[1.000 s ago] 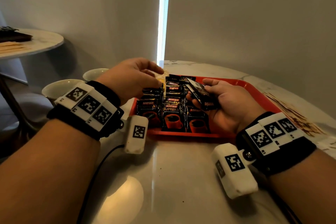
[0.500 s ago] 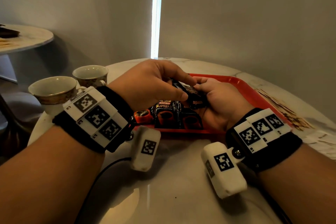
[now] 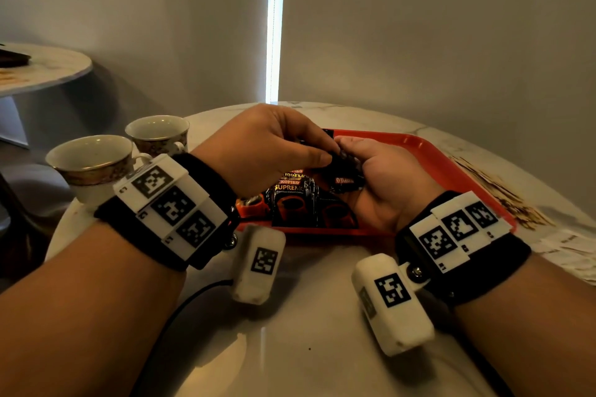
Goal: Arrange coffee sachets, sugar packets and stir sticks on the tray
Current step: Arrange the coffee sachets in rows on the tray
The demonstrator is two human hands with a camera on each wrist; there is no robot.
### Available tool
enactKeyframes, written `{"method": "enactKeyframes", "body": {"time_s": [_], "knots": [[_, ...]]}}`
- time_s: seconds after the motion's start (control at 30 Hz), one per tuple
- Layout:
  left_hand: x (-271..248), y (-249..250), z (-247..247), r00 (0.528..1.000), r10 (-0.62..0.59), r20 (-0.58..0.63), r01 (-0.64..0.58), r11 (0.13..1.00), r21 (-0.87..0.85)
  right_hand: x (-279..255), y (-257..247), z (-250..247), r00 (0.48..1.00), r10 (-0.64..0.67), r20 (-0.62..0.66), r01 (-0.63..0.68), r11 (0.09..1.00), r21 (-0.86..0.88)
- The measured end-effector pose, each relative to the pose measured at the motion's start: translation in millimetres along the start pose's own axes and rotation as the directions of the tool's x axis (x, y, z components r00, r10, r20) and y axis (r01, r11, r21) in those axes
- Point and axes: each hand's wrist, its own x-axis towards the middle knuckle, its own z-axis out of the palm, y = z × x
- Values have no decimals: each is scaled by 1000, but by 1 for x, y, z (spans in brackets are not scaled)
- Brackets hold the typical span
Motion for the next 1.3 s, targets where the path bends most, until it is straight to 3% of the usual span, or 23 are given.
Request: {"method": "enactKeyframes", "body": {"time_s": [0.13,0.27,0.43,0.67,0.83,1.0,1.17,1.3], "knots": [[2,-5,0,996,-7,-94,-1,997,-82,-3,-2,0,1000,0,16,0,1000,7],[2,-3,-1,965,31,-260,-68,989,-133,-6,-3,3,999,17,38,-17,1000,17],[3,-1,-7,890,36,-454,-182,942,-283,-9,-3,4,999,2,36,-3,1000,29],[3,-6,-21,775,-43,-630,-206,926,-317,-14,-5,6,1000,-25,11,25,1000,7],[4,-12,-36,822,-187,-538,-42,922,-385,-9,-10,1,997,-59,-57,60,998,5],[0,-12,-38,859,-357,-367,237,913,-333,-2,-15,-9,989,-95,-110,95,996,-6],[-3,-13,-40,848,-447,-286,448,892,-64,1,-16,-14,989,-95,-115,99,995,22],[-2,-18,-41,811,-525,-259,528,847,-63,1,-17,-14,988,-102,-112,105,994,21]]}}
